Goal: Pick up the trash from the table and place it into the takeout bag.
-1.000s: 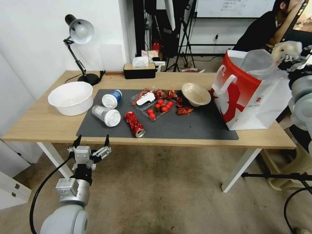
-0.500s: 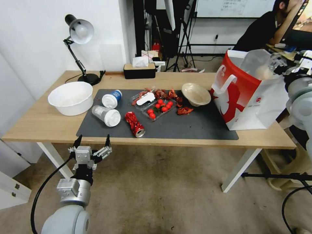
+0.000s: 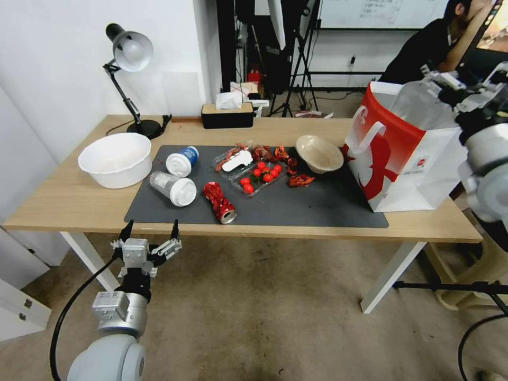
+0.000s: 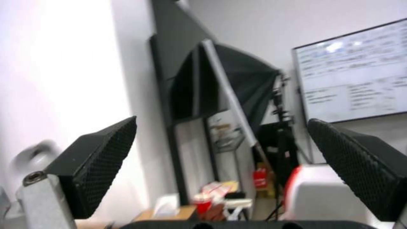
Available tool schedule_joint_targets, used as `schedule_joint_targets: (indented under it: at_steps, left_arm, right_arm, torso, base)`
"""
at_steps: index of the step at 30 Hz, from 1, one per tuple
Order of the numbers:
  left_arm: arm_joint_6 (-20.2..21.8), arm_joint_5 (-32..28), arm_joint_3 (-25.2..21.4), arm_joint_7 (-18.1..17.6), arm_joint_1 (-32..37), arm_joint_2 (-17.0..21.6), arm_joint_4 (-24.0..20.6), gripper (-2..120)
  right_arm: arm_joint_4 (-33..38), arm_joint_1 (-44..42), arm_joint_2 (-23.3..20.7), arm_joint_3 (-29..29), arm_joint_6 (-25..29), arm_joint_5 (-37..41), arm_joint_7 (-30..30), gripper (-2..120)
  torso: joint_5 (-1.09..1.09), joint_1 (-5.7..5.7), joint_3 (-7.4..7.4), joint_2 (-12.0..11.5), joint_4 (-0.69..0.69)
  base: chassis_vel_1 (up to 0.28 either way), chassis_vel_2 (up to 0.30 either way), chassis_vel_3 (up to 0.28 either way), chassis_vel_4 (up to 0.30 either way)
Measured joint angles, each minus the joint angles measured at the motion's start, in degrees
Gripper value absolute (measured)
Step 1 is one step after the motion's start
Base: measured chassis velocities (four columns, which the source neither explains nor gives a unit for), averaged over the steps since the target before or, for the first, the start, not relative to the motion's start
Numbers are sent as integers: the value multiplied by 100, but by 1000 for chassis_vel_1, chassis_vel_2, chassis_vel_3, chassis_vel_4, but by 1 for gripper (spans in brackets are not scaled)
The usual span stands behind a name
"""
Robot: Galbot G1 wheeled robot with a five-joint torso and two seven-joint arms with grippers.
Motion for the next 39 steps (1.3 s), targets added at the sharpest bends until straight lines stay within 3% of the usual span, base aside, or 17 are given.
schedule_joint_targets:
  at_steps: [3,6,8,10,17,23,31,39]
  left_arm:
    - [-11,-19,-9,-2,-12,24,29,100]
    - [-51,-65,-6,-4,-25,63,74,100]
    - [-58,-75,-4,-4,-26,74,84,100]
    - [-85,-125,5,-4,-36,110,131,100]
    - [-111,-160,14,-5,-47,148,184,100]
    - [-150,-221,43,-5,-80,228,277,100]
    - [-157,-315,58,-5,-124,325,348,100]
    - [-182,-361,53,-6,-155,376,419,100]
  right_arm:
    - [305,-554,112,-98,134,-483,-144,100]
    - [715,-1486,454,-366,514,-1729,-240,100]
    - [756,-1644,528,-407,573,-1959,-240,100]
    - [852,-2224,859,-575,868,-2836,-170,100]
    - [842,-2734,1137,-758,1128,-3433,-22,100]
    - [577,-3435,1675,-1154,1589,-4262,524,100]
    - [186,-3885,2066,-1529,2000,-4893,1089,100]
    - [111,-3879,2141,-1606,1904,-4898,1240,100]
  torso:
    - [2,0,0,0,-2]
    - [1,0,0,0,-1]
    - [3,0,0,0,-1]
    - [1,-1,0,0,-1]
    - [4,0,0,0,-3]
    - [2,-1,0,0,-2]
    - [1,-2,0,0,-1]
    - [3,0,1,0,-1]
  base:
    - [0,0,0,0]
    - [0,0,0,0]
    - [0,0,0,0]
    - [0,0,0,0]
    - [0,0,0,0]
    - [0,0,0,0]
    - [0,0,0,0]
    - [0,0,0,0]
